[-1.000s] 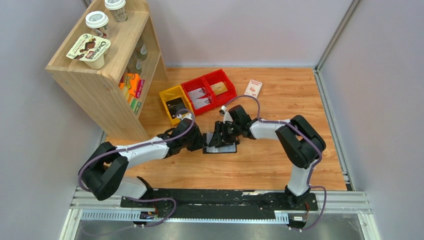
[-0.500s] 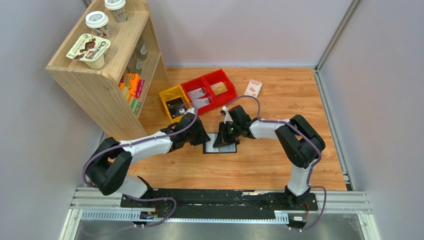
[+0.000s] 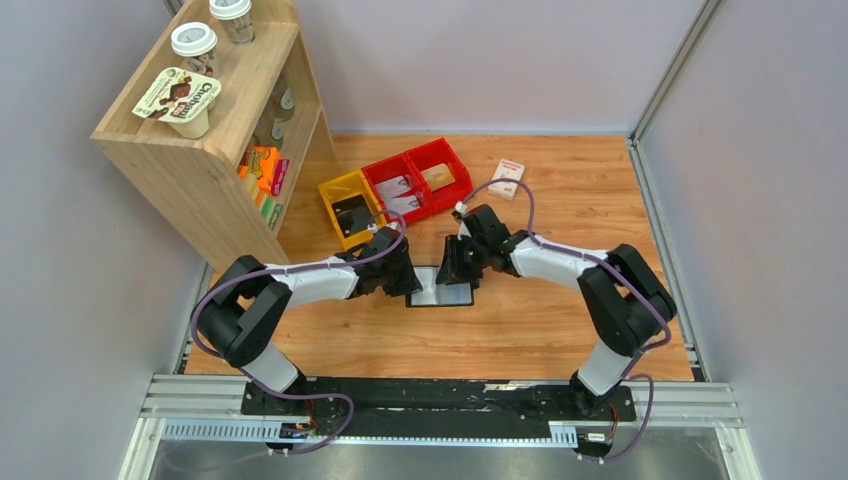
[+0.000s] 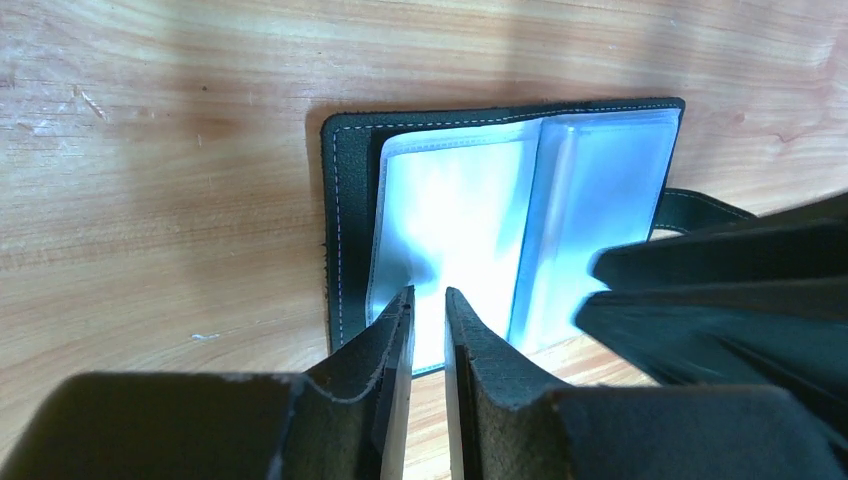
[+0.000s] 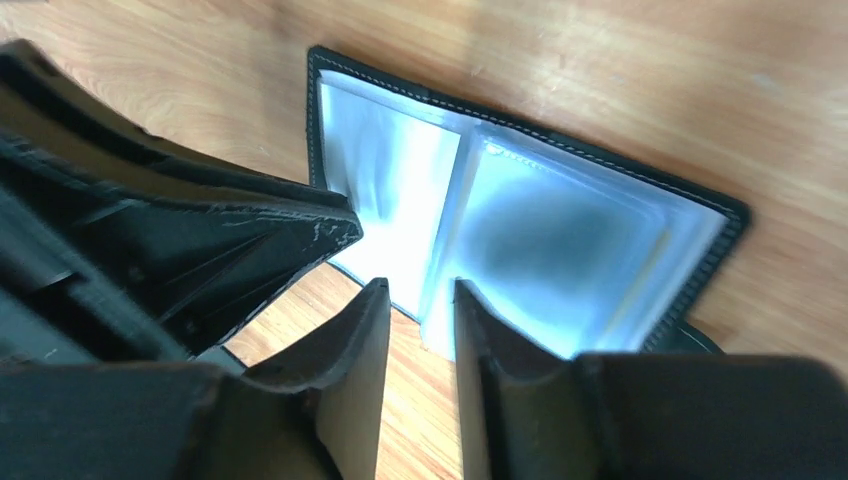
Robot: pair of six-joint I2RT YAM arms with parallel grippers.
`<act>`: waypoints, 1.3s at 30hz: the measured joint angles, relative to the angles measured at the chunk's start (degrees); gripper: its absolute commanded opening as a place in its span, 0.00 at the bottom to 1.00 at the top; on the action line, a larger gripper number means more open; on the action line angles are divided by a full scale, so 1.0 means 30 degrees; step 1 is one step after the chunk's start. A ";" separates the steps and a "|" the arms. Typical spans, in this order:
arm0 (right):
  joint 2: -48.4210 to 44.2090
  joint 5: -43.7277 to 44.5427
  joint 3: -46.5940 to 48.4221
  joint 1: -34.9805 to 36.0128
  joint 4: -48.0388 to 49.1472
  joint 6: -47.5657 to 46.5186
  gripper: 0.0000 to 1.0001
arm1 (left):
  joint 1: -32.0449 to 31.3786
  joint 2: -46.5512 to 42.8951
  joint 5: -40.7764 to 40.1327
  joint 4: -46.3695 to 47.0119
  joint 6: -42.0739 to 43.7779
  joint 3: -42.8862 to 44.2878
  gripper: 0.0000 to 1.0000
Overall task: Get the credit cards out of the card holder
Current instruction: Remove the credit card from the card holder.
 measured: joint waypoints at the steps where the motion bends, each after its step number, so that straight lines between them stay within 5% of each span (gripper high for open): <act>1: -0.0554 0.0656 0.0044 0.0000 -0.0415 -0.0197 0.42 | 0.0000 0.0000 0.0007 0.0029 -0.0022 -0.0044 0.25; 10: -0.2397 0.3818 0.0678 0.0007 -0.2106 -0.1202 0.63 | 0.0000 -0.0007 0.0058 0.0277 -0.0117 -0.0175 0.25; 31: -0.1195 0.4867 0.0678 0.0393 -0.2754 -0.1268 0.63 | 0.0000 -0.0007 0.0168 0.0474 -0.0117 -0.0248 0.24; 39: -0.1166 0.4065 0.0678 0.0408 -0.2477 -0.1268 0.54 | 0.0007 -0.0007 0.0284 0.0648 -0.0124 -0.0328 0.24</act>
